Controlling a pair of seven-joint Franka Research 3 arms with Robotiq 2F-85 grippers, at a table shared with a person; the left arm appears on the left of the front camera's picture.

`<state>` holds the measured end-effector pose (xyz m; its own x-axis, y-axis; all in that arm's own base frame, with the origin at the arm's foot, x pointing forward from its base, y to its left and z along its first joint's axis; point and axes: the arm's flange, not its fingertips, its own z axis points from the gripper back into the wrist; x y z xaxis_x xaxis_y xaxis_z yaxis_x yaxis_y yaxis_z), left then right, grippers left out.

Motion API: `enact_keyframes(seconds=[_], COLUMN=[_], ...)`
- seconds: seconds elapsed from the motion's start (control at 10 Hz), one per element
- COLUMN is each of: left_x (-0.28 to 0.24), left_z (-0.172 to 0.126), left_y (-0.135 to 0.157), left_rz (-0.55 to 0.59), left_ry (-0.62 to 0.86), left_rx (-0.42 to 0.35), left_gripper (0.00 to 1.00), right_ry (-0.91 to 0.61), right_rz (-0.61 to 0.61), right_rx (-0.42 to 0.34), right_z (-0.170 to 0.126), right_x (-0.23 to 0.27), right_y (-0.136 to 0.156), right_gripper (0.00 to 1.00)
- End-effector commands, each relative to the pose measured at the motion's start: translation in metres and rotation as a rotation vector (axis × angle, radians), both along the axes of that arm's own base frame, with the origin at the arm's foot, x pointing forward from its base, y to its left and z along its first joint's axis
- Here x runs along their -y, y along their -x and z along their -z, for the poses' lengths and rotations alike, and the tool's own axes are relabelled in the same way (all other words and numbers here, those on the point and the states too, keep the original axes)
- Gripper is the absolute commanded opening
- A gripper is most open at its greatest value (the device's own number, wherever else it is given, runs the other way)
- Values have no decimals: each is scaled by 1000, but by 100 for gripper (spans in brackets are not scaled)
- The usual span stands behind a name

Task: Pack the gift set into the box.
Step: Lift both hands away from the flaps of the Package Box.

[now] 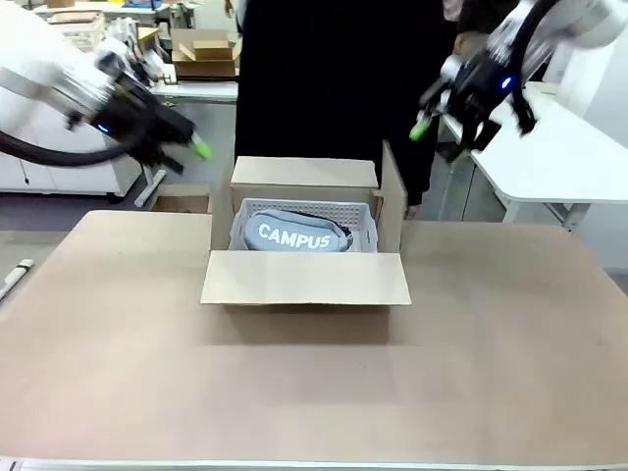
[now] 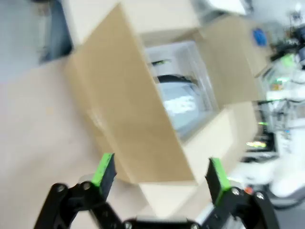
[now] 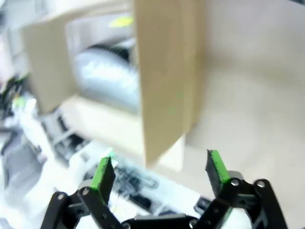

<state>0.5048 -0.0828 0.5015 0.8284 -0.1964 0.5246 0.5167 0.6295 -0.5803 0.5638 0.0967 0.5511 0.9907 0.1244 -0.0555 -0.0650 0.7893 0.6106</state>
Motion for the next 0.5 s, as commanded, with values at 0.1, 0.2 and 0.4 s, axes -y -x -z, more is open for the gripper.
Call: enact_keyframes(seconds=[0.1, 0.2, 0.4], left_x=[-82, -88, -91], left_z=[-6, -1, 20], left_y=[44, 47, 39], left_rz=[434, 451, 342], left_ry=[905, 972, 930], left_rx=[91, 111, -76], left_gripper=[100, 100, 100], right_ry=[-671, -736, -815], right_rz=[-120, -108, 9], right_rx=[-29, -42, -2], right_z=[-3, 6, 27], right_x=[83, 95, 112], right_y=[57, 58, 57], right_gripper=[100, 100, 100])
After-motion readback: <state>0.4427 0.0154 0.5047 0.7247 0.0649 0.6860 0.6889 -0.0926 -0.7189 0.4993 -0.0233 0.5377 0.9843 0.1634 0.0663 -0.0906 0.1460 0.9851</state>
